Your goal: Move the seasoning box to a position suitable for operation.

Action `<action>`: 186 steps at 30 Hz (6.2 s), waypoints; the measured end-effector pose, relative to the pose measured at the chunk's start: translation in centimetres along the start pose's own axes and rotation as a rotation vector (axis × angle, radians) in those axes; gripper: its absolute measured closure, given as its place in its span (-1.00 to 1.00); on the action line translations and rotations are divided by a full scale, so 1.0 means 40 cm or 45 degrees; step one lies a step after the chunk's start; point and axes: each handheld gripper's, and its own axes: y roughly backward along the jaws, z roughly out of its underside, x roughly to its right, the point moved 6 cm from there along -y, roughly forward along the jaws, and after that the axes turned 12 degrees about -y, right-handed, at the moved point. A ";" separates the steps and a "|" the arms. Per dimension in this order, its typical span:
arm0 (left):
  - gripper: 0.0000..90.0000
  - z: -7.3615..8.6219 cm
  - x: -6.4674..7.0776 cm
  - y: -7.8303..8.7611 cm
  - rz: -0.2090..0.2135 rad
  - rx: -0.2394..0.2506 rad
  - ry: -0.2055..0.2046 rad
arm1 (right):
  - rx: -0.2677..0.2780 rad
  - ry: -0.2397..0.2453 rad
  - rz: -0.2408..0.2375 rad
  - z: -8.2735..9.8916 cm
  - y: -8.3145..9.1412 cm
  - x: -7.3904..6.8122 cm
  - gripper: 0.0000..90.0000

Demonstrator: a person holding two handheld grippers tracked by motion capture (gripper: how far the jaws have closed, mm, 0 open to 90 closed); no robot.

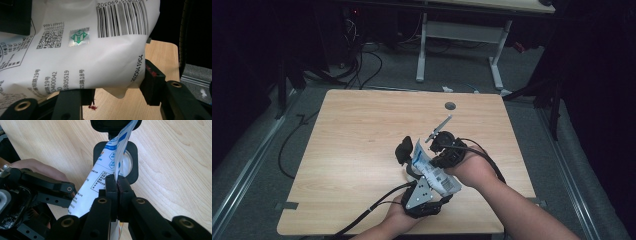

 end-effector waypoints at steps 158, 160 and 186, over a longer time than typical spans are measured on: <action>0.20 -0.021 -0.018 -0.009 -0.042 0.035 0.026 | 0.003 0.000 0.015 -0.025 -0.002 0.015 0.98; 0.20 -0.019 -0.018 -0.008 -0.046 0.033 0.018 | 0.007 0.002 0.012 -0.025 -0.002 0.015 0.98; 0.22 0.017 -0.007 -0.004 -0.055 -0.007 -0.012 | 0.018 -0.010 0.010 -0.003 0.009 0.013 0.98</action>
